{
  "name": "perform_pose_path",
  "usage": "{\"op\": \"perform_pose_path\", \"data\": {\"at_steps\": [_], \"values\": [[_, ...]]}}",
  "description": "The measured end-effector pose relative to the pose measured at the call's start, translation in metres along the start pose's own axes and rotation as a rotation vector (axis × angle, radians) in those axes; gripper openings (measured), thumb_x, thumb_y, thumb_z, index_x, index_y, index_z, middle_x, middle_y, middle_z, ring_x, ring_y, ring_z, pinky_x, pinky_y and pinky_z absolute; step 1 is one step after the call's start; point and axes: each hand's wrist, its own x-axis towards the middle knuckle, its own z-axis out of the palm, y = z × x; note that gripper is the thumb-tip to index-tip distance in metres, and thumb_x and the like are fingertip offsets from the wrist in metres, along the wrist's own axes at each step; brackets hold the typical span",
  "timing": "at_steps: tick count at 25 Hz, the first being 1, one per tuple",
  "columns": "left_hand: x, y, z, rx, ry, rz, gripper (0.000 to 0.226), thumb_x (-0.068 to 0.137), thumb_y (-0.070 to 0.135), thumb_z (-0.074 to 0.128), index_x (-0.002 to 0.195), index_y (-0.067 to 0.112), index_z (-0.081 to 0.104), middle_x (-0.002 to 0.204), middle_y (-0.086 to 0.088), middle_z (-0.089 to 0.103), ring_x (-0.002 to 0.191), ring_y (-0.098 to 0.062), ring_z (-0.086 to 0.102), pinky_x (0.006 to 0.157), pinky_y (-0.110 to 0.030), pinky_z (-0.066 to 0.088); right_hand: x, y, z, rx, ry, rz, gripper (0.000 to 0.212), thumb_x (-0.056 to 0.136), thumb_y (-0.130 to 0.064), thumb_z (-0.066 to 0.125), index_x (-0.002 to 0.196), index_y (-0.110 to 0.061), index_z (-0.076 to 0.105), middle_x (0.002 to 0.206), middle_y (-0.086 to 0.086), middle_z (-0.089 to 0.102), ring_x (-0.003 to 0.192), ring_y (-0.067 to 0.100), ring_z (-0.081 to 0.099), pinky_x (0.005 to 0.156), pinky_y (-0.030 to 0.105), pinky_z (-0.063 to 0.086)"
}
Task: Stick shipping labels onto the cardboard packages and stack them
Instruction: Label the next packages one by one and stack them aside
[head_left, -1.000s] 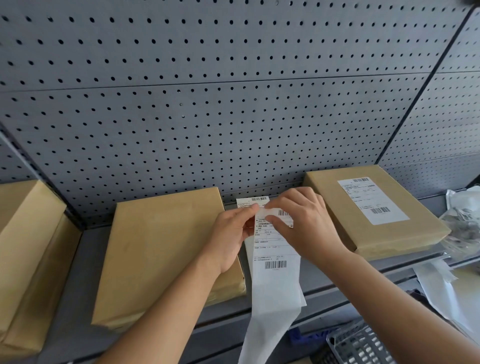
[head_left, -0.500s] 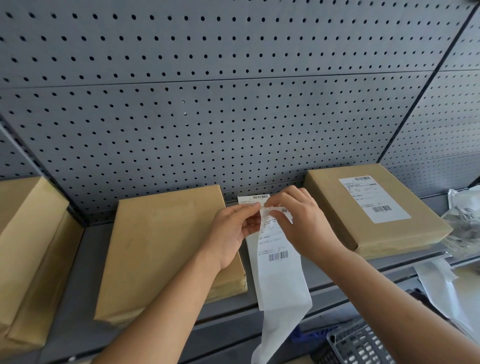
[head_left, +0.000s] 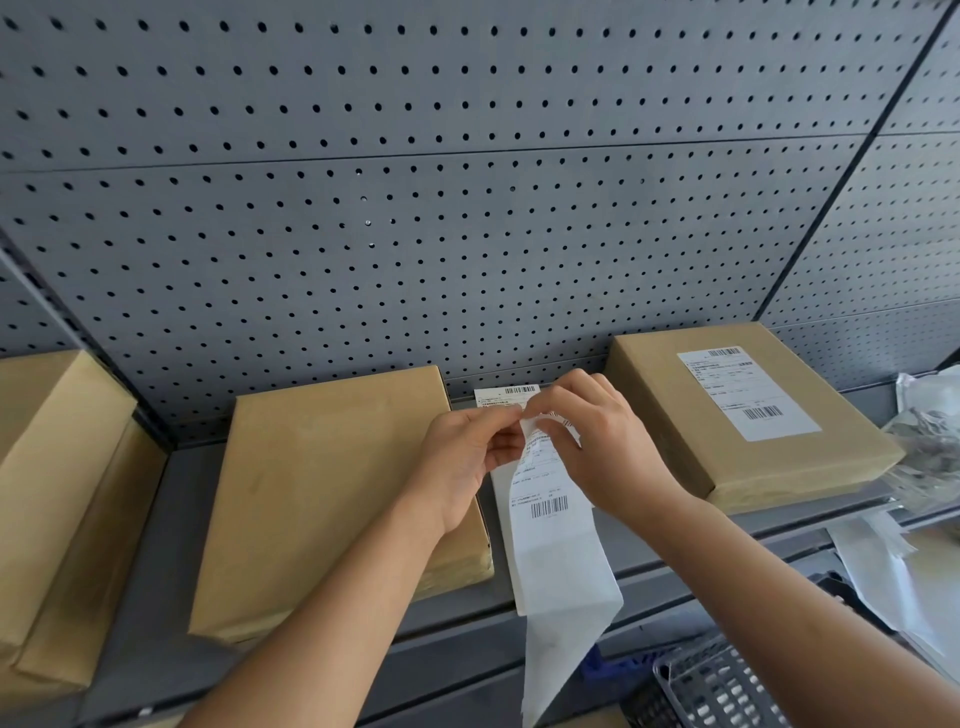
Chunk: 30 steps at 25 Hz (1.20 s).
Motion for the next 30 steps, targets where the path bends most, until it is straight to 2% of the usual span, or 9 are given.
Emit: {"op": "perform_pose_path", "data": {"at_steps": [4, 8, 12, 15, 18, 20, 23, 25, 30], "values": [[-0.001, -0.003, 0.001, 0.044, 0.004, 0.015, 0.030, 0.098, 0.011, 0.064, 0.105, -0.017, 0.069, 0.085, -0.017, 0.072, 0.078, -0.023, 0.066, 0.072, -0.028, 0.060, 0.001, -0.001, -0.002, 0.037, -0.030, 0.046, 0.017, 0.088, -0.003, 0.069, 0.097, -0.018, 0.067, 0.097, -0.006, 0.057, 0.089, 0.020, 0.052, 0.073, 0.033, 0.047], [0.003, -0.005, 0.001, 0.055, 0.034, 0.000, 0.030, 0.098, 0.014, 0.064, 0.107, -0.014, 0.070, 0.094, -0.021, 0.072, 0.085, -0.029, 0.065, 0.079, -0.035, 0.057, 0.003, -0.003, -0.007, 0.129, -0.092, 0.087, 0.014, 0.091, -0.004, 0.066, 0.091, -0.017, 0.062, 0.098, -0.007, 0.057, 0.094, 0.017, 0.053, 0.077, 0.034, 0.051], [0.003, -0.002, 0.005, 0.051, 0.089, -0.040, 0.021, 0.100, 0.014, 0.062, 0.100, -0.003, 0.074, 0.091, -0.018, 0.075, 0.081, -0.024, 0.069, 0.070, -0.029, 0.059, -0.001, 0.000, -0.020, 0.221, -0.053, 0.101, 0.017, 0.091, -0.001, 0.063, 0.091, -0.018, 0.060, 0.097, -0.008, 0.063, 0.098, 0.014, 0.055, 0.084, 0.033, 0.049], [0.004, -0.002, 0.007, 0.071, 0.108, -0.036, 0.025, 0.101, 0.016, 0.060, 0.103, -0.004, 0.074, 0.093, -0.018, 0.075, 0.084, -0.026, 0.069, 0.069, -0.028, 0.058, -0.003, 0.002, -0.027, 0.201, 0.023, 0.139, 0.019, 0.089, 0.003, 0.063, 0.090, -0.016, 0.063, 0.093, -0.019, 0.061, 0.093, 0.009, 0.052, 0.080, 0.033, 0.044], [0.001, 0.003, 0.007, 0.105, -0.021, -0.041, 0.042, 0.103, 0.033, 0.057, 0.111, -0.004, 0.074, 0.099, -0.017, 0.075, 0.089, -0.025, 0.067, 0.081, -0.034, 0.056, 0.001, 0.003, -0.027, 0.149, 0.077, 0.160, 0.018, 0.089, 0.002, 0.063, 0.089, -0.016, 0.064, 0.087, -0.019, 0.059, 0.094, 0.017, 0.053, 0.083, 0.035, 0.046], [-0.003, 0.006, 0.007, 0.160, -0.130, -0.053, 0.052, 0.099, 0.045, 0.059, 0.114, -0.002, 0.074, 0.102, -0.015, 0.076, 0.089, -0.021, 0.067, 0.085, -0.036, 0.054, 0.004, 0.002, -0.026, 0.117, 0.098, 0.147, 0.017, 0.090, 0.001, 0.062, 0.088, -0.016, 0.063, 0.086, -0.017, 0.057, 0.091, 0.020, 0.052, 0.078, 0.033, 0.045], [-0.005, 0.004, 0.007, 0.243, -0.176, -0.040, 0.053, 0.088, 0.047, 0.069, 0.114, 0.002, 0.075, 0.113, -0.017, 0.076, 0.097, -0.023, 0.069, 0.094, -0.041, 0.054, 0.007, 0.000, -0.024, 0.118, 0.077, 0.126, 0.016, 0.092, -0.001, 0.060, 0.089, -0.016, 0.061, 0.087, -0.015, 0.056, 0.085, 0.015, 0.051, 0.069, 0.028, 0.045], [-0.003, 0.003, 0.005, 0.242, -0.174, -0.032, 0.046, 0.089, 0.043, 0.074, 0.113, 0.004, 0.076, 0.115, -0.017, 0.076, 0.103, -0.027, 0.068, 0.099, -0.046, 0.052, 0.007, -0.002, -0.024, 0.151, 0.053, 0.110, 0.016, 0.093, 0.000, 0.059, 0.090, -0.015, 0.060, 0.089, -0.011, 0.056, 0.084, 0.015, 0.053, 0.069, 0.030, 0.049], [-0.005, 0.011, 0.005, 0.167, -0.215, -0.079, 0.056, 0.088, 0.044, 0.072, 0.119, -0.001, 0.069, 0.106, -0.015, 0.072, 0.096, -0.026, 0.062, 0.087, -0.040, 0.050, 0.006, 0.000, -0.029, 0.234, 0.068, 0.103, 0.019, 0.093, 0.006, 0.056, 0.090, -0.012, 0.060, 0.088, -0.005, 0.058, 0.081, 0.015, 0.057, 0.072, 0.031, 0.050]]}}
